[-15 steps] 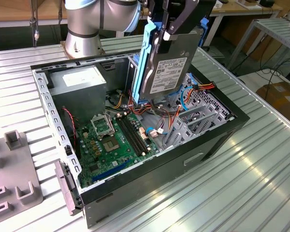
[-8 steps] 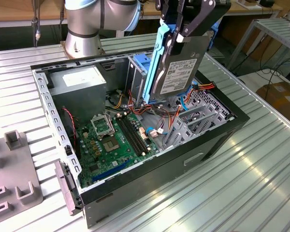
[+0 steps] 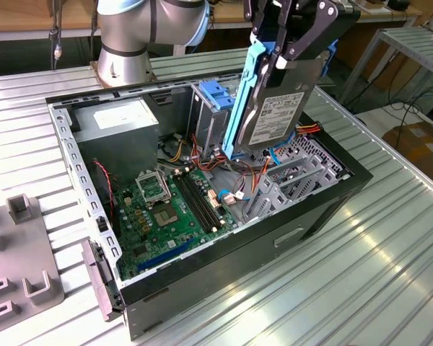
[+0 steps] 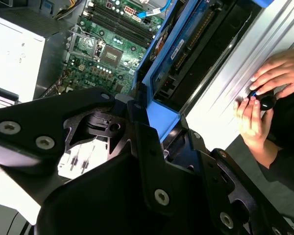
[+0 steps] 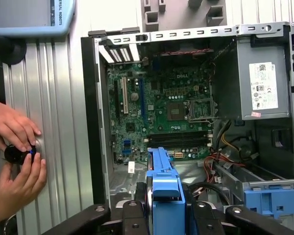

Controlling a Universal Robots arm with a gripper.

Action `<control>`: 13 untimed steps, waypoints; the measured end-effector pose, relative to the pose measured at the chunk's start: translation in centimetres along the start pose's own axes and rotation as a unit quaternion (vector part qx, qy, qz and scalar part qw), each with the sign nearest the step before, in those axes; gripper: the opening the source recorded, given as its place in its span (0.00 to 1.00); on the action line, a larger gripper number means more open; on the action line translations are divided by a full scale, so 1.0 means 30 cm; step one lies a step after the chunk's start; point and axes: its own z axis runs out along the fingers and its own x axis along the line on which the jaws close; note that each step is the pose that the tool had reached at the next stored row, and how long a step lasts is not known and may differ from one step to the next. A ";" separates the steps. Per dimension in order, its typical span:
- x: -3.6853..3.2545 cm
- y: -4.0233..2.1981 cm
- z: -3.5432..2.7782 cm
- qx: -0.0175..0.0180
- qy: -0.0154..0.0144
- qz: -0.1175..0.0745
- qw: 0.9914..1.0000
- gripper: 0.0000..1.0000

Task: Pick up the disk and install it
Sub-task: 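Insert the disk into the insertion slot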

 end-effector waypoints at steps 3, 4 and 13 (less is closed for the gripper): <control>0.012 -0.007 0.001 0.000 0.002 0.000 1.000 0.37; 0.015 -0.009 0.002 0.000 0.002 0.000 1.000 0.37; 0.057 -0.031 0.010 0.000 0.006 0.000 1.000 0.37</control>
